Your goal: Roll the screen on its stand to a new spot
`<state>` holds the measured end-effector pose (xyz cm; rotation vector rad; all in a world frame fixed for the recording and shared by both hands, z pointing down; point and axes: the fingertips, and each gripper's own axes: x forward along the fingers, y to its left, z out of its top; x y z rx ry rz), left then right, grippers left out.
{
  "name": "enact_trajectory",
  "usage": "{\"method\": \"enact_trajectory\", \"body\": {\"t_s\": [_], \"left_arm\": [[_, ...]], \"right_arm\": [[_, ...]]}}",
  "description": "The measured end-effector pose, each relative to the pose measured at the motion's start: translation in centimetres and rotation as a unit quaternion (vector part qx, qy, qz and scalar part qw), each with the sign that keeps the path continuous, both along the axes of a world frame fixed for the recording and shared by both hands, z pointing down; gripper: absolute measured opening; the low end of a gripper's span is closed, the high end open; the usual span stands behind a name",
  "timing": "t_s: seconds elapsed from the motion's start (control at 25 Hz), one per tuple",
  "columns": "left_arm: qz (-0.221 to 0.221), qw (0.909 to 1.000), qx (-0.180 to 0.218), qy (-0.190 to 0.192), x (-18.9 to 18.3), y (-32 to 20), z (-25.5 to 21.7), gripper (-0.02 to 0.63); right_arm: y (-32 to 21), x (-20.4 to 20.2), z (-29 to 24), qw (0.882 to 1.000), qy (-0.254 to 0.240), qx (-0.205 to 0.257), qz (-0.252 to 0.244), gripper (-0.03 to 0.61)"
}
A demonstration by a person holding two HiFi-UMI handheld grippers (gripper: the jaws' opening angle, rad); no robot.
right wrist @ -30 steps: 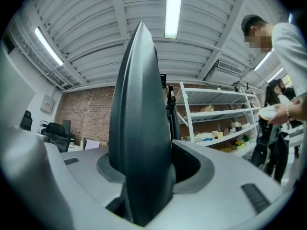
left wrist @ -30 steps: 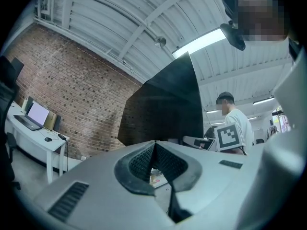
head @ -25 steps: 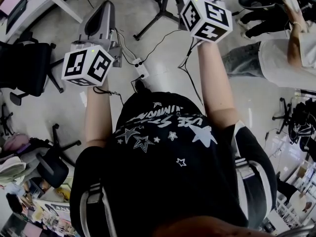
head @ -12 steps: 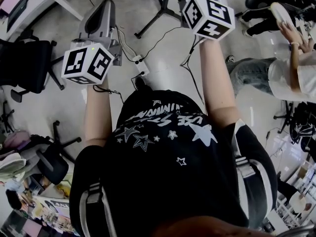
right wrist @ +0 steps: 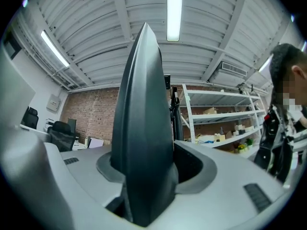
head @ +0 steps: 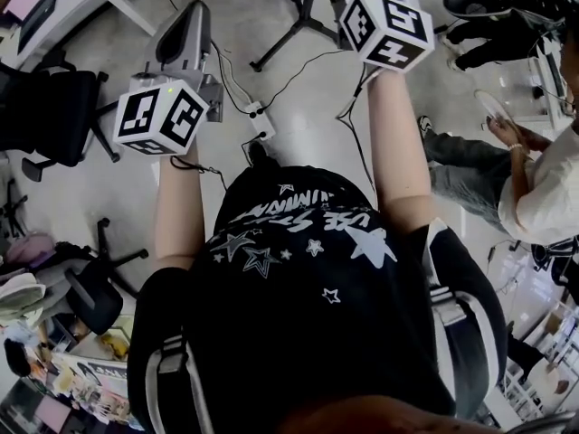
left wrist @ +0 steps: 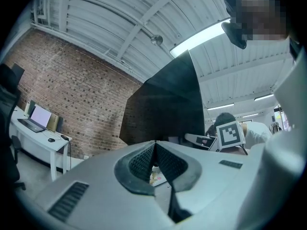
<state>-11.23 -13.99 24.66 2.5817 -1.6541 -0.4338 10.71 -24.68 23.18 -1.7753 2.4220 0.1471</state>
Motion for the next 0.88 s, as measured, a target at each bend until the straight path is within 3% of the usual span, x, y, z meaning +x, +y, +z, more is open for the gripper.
{"method": "enact_trajectory", "body": {"t_s": [0.28, 0.44, 0.88], "left_arm": [[-0.003, 1.0, 0.006, -0.003, 1.2, 0.3, -0.4, 0.011], [-0.008, 1.0, 0.005, -0.001, 1.8, 0.6, -0.3, 0.011], [-0.033, 0.9988, -0.034, 0.009, 4.7, 4.7, 3.3, 0.011]], "right_arm": [[0.8, -0.2, -0.2, 0.999, 0.008, 0.006, -0.032, 0.245], [1.8, -0.1, -0.1, 0.999, 0.01, 0.006, -0.046, 0.293], [7.3, 1.3, 3.0, 0.995, -0.023, -0.012, -0.098, 0.292]]}}
